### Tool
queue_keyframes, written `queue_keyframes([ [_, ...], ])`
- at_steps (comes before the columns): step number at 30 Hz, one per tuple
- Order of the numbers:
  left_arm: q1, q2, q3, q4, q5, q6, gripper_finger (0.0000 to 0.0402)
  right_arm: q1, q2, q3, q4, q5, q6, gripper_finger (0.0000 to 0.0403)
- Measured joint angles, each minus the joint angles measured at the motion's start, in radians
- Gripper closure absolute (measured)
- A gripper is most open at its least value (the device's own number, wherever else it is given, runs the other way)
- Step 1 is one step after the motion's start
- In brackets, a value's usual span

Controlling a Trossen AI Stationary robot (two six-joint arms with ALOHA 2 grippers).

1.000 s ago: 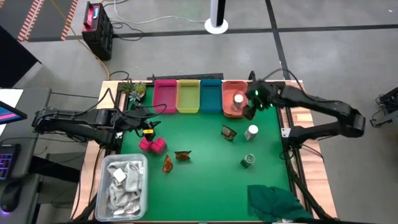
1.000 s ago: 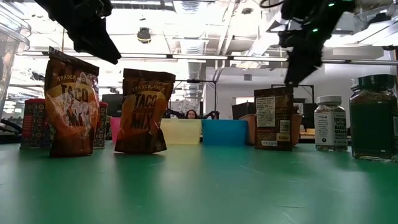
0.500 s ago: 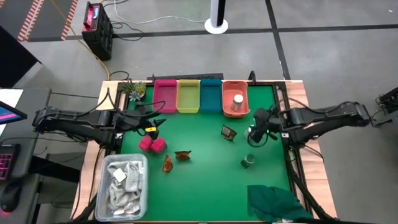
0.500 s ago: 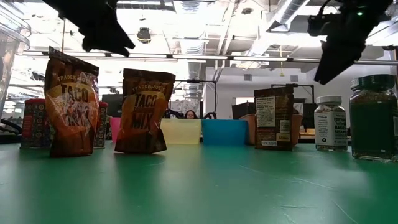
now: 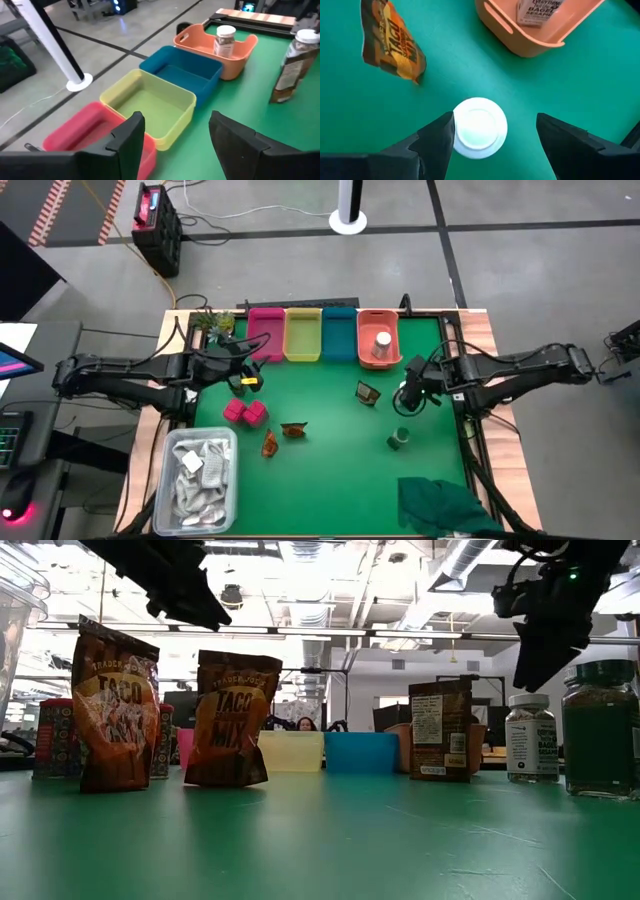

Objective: Sort spices by type
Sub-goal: Put the white lid seasoning bottle into the orange bin

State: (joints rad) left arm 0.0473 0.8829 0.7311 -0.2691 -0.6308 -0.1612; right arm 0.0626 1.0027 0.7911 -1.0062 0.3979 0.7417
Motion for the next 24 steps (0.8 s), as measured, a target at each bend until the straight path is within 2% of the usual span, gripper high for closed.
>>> queue_keyframes([
  [5,0.000,0.000,0.000,-0.009,0.008,-0.029,0.0188,-0.042,0.000,0.000,0.025,-0.043,-0.024,0.0096],
  [9,0.000,0.000,0.000,-0.023,0.059,-0.052,0.0188,-0.036,0.013,0.000,0.056,-0.056,-0.032,0.0096],
  [19,0.000,0.000,0.001,-0.033,0.069,-0.059,0.0188,-0.031,0.151,0.000,0.032,-0.059,-0.062,0.0096],
  [24,0.000,0.000,0.001,-0.043,0.070,-0.055,0.0188,-0.034,0.193,0.000,0.018,-0.120,-0.067,0.0097],
])
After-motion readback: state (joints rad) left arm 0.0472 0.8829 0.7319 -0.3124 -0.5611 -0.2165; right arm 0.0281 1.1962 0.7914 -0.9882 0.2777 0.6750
